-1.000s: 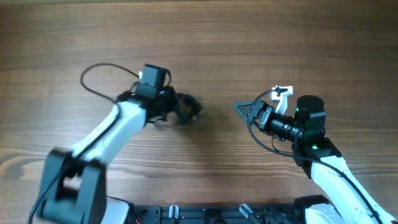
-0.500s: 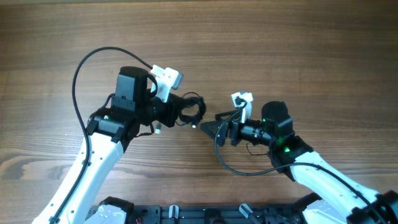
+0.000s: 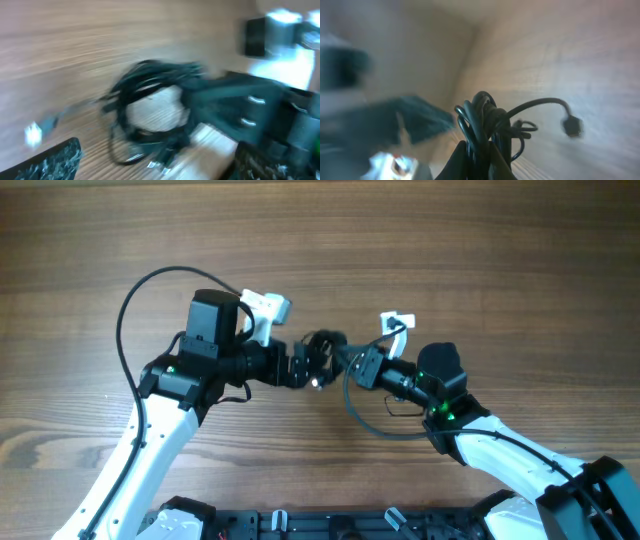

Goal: Untangle cables

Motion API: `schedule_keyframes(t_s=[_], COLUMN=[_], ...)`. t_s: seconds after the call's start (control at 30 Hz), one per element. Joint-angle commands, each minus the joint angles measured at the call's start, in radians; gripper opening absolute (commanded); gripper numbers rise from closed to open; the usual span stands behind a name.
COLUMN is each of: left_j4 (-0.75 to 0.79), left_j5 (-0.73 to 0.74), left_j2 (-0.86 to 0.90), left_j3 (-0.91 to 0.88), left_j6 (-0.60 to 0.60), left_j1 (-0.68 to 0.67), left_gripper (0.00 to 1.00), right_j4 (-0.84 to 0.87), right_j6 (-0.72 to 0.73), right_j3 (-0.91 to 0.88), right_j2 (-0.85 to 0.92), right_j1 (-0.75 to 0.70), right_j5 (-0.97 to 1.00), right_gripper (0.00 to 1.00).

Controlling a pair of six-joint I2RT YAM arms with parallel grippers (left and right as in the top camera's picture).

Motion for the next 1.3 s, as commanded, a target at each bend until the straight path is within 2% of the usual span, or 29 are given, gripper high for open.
schedule_keyframes(t_s=[0.0, 0.03, 0.1, 0.13, 0.2, 0.27, 0.33, 0.37, 0.4, 0.47, 0.57, 0.6, 0.67, 0.7, 0.8, 0.83, 0.9, 0.97, 1.03, 1.1, 1.17, 1.27], left_j4=[-0.005, -0.006, 0.000, 0.014, 0.111, 0.116, 0.134, 0.161, 0.184, 0.203, 0.204, 0.209, 0.219, 0.208, 0.151, 0.141, 0.138, 0.134, 0.134, 0.135, 0.134, 0.121], left_j5=[-0.157, -0.157, -0.135, -0.106, 0.044, 0.083, 0.129, 0.164, 0.185, 0.207, 0.204, 0.201, 0.150, 0.100, 0.069, 0.070, 0.067, -0.017, -0.028, -0.028, -0.062, -0.106], left_j2=[0.029, 0.040, 0.092, 0.117, 0.201, 0.253, 0.301, 0.312, 0.312, 0.312, 0.312, 0.312, 0.312, 0.312, 0.285, 0.267, 0.190, 0.100, 0.035, -0.005, -0.027, -0.014], left_j3=[-0.004, -0.012, -0.030, -0.030, -0.030, -0.030, -0.030, -0.030, -0.030, -0.030, -0.030, -0.030, -0.030, -0.030, -0.029, -0.029, -0.029, -0.029, -0.029, -0.029, -0.029, -0.029], left_j6=[-0.398, -0.460, -0.649, -0.691, -0.718, -0.718, -0.718, -0.718, -0.718, -0.718, -0.738, -0.741, -0.733, -0.697, -0.467, -0.417, -0.233, -0.106, 0.001, 0.108, 0.214, 0.233], left_j1=[0.003, 0.003, 0.003, 0.003, 0.002, 0.002, 0.002, 0.002, 0.002, 0.002, -0.020, -0.029, -0.044, -0.041, 0.071, 0.108, 0.202, 0.225, 0.221, 0.208, 0.179, 0.146], left_gripper=[1.00, 1.00, 0.91, 0.88, 0.68, 0.54, 0.36, 0.35, 0.39, 0.58, 0.62, 0.49, 0.09, 0.04, 0.04, 0.04, 0.04, 0.04, 0.04, 0.04, 0.04, 0.04], right_j4=[0.073, 0.073, 0.072, 0.072, 0.074, 0.077, 0.076, 0.074, 0.075, 0.076, 0.076, 0.076, 0.070, 0.046, -0.150, -0.189, -0.260, -0.216, -0.214, -0.219, -0.237, -0.440], right_j6=[0.115, 0.130, 0.158, 0.158, 0.161, 0.171, 0.171, 0.171, 0.171, 0.186, 0.188, 0.193, 0.182, 0.153, -0.074, -0.101, -0.229, -0.238, -0.206, -0.212, -0.338, -0.552], right_j3=[0.008, 0.008, 0.008, 0.008, 0.008, 0.008, 0.008, 0.008, 0.008, 0.008, 0.008, 0.008, 0.008, 0.008, 0.008, 0.008, 0.009, 0.009, 0.024, 0.049, 0.100, 0.223], right_j2=[0.006, 0.006, 0.006, 0.006, 0.006, 0.006, 0.006, 0.006, 0.006, 0.006, 0.006, 0.006, 0.006, 0.006, 0.006, 0.006, 0.005, -0.031, -0.078, -0.109, -0.122, -0.122], right_j1=[0.003, 0.003, 0.003, 0.003, 0.003, 0.003, 0.003, 0.003, 0.003, 0.003, 0.003, 0.003, 0.003, 0.003, -0.005, -0.007, -0.022, -0.051, -0.086, -0.101, -0.100, -0.100], right_j5=[0.070, 0.070, 0.060, 0.059, 0.058, 0.059, 0.059, 0.060, 0.064, 0.074, 0.074, 0.074, 0.074, 0.075, 0.085, 0.085, 0.003, -0.093, -0.182, -0.274, -0.353, -0.304], right_gripper=[0.04, 0.04, 0.04, 0.04, 0.04, 0.04, 0.04, 0.05, 0.04, 0.05, 0.05, 0.04, 0.04, 0.06, 0.18, 0.24, 0.52, 0.67, 0.69, 0.76, 0.81, 0.81])
